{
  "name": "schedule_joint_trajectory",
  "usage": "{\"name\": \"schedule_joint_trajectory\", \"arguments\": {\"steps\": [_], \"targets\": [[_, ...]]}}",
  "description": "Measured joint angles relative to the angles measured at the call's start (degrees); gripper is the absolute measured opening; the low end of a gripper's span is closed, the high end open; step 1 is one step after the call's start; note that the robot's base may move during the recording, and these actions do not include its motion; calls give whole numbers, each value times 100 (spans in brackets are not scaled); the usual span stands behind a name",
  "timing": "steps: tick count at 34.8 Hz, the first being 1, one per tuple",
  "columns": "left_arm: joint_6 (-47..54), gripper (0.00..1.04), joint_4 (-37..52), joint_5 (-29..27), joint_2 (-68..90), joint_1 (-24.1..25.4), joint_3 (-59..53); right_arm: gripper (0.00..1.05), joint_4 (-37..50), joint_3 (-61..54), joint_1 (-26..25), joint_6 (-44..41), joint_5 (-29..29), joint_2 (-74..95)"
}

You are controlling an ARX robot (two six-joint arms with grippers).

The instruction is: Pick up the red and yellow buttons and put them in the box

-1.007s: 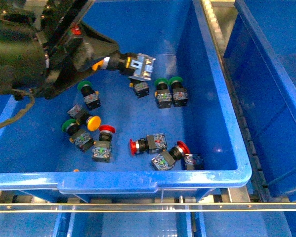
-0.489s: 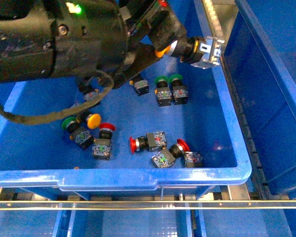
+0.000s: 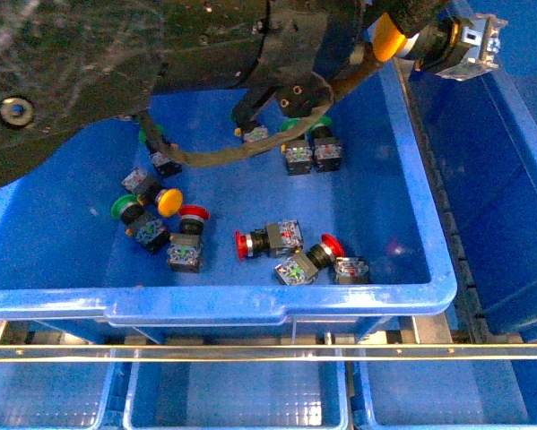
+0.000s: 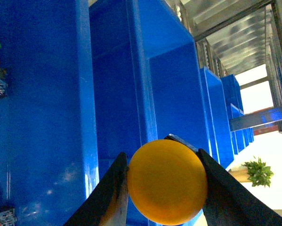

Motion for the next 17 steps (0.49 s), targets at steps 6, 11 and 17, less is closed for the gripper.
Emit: {"name": "schedule_joint_trajectory", "arguments": {"steps": [6, 11, 17], "targets": [[-63, 34, 11, -15, 203, -109, 90, 98, 0, 0, 0, 0, 2, 0], [-68, 34, -26, -28, 356, -199, 197, 98, 0, 0, 0, 0, 2, 0], [-131, 34, -31, -24, 426, -282, 413, 98, 0, 0, 0, 0, 2, 0]]}}
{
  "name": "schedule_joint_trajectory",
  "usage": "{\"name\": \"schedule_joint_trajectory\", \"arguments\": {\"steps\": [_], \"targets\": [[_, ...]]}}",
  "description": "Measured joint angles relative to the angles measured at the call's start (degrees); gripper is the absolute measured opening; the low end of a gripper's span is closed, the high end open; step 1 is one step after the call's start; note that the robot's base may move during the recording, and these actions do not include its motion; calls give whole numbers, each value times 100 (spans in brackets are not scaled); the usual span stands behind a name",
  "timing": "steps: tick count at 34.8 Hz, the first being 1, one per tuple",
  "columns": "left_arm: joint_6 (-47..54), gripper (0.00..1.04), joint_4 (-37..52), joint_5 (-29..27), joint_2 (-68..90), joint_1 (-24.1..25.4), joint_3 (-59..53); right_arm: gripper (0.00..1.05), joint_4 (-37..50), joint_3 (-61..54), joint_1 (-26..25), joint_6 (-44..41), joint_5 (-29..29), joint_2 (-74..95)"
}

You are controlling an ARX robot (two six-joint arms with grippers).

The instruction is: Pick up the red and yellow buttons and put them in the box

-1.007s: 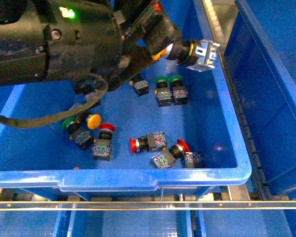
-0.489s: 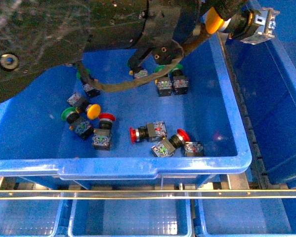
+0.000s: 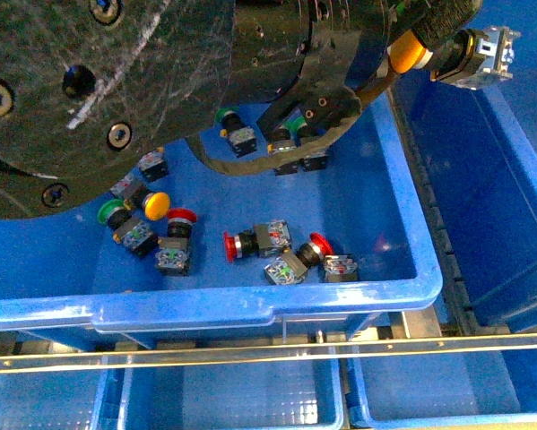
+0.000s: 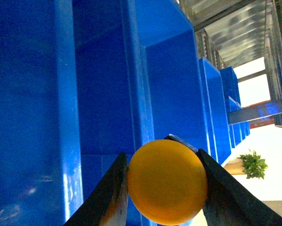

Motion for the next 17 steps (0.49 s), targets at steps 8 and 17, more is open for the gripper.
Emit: {"name": "schedule_joint_trajectory", "arguments": {"steps": [8, 17], "targets": [[-153, 34, 9, 15, 48, -90, 269, 98, 0, 0, 0, 0, -2, 0], [-247, 34, 74, 85, 48, -131, 350, 98, 0, 0, 0, 0, 0, 0]]}}
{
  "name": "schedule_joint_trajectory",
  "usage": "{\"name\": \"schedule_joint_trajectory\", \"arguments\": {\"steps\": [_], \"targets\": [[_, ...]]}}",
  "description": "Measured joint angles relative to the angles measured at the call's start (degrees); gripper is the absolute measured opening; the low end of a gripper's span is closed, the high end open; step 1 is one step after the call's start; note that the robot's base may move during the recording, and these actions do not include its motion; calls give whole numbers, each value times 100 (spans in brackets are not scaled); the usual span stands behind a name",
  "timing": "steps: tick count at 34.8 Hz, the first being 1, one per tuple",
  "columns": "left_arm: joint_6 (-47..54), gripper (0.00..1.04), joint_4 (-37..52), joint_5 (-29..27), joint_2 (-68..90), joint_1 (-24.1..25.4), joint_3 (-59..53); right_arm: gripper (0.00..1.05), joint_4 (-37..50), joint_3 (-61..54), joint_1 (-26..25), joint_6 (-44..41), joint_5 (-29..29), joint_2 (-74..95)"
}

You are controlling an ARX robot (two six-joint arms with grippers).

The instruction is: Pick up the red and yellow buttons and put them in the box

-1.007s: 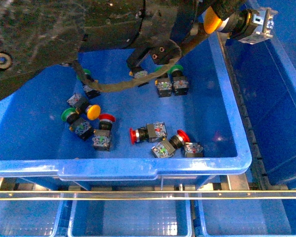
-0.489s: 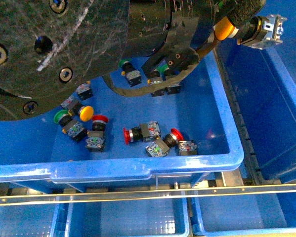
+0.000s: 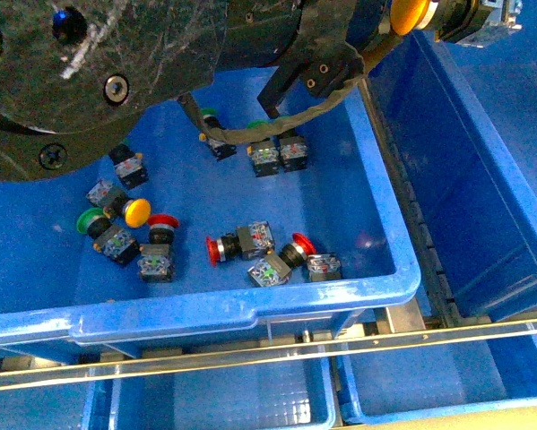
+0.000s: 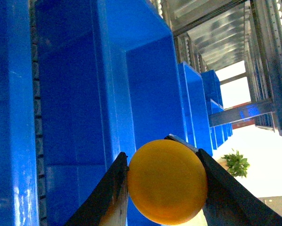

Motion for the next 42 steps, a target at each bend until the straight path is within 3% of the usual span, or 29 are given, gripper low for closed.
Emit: {"name": "schedule_joint_trajectory", "arguments": {"steps": [28, 31, 33, 38, 42], "targets": [[-164, 34, 431, 90, 66, -48, -588, 98, -37, 17, -20, -74, -72, 35], [-164, 34, 424, 87, 66, -48, -588, 98, -1808, 772, -321, -1720, -1641, 1296], [-160, 34, 424, 142, 63, -48, -588, 98, -2164, 1049, -254, -3333, -2328, 2321], [-160, 34, 420, 107, 63, -42, -588, 98, -1353, 1325, -85, -6190, -2618, 4026], [-160, 33, 420, 107, 61, -35, -592, 98, -774, 1604, 24, -7475, -2704, 4876]]}}
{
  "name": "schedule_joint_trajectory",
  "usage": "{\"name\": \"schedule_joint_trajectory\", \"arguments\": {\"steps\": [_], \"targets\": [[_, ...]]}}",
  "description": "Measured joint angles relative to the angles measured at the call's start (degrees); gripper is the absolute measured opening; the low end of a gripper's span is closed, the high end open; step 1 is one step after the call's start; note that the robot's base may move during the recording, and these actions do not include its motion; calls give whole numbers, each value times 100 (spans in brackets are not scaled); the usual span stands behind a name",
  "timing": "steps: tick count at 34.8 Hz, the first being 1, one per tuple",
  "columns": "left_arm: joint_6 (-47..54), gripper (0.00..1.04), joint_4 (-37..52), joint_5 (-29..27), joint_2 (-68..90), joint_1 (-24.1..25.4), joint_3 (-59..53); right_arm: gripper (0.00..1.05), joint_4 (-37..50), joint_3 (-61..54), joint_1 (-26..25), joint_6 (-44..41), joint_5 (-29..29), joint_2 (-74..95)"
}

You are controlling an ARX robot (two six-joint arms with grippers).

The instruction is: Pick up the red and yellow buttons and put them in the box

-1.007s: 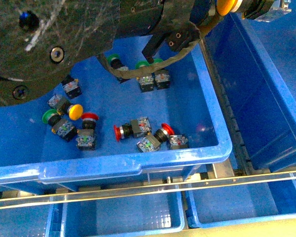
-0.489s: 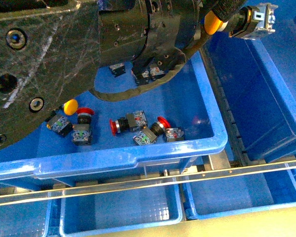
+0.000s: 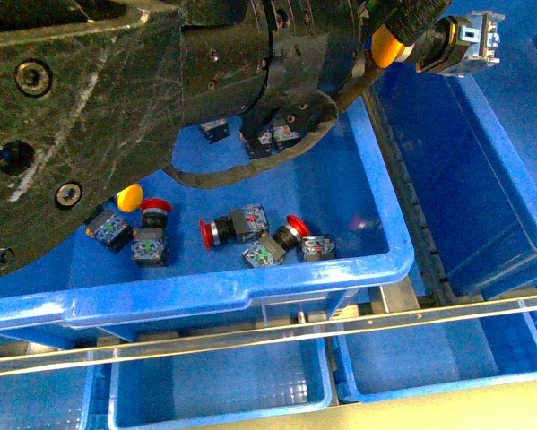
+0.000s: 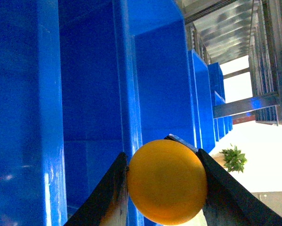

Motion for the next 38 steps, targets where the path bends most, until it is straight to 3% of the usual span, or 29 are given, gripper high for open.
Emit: {"name": "schedule_joint_trajectory", "arguments": {"steps": [6, 10, 14, 23, 38], "targets": [[-4, 33, 72, -2, -13, 20, -63, 98, 474, 549, 127, -903, -2, 1001], [-9, 33, 105, -4, -42, 39, -118, 98, 566, 999, 133, -931, -2, 1362], [-22, 33, 133, -2, -52, 55, -164, 98, 398, 1467, 262, -758, -46, 1517], [-72, 33, 258, 7, -52, 129, -240, 98, -310, 1930, 1165, 105, 138, 1495], [-85, 33, 258, 24, -63, 162, -262, 98, 802, 2260, 1657, 802, 627, 2566]]}}
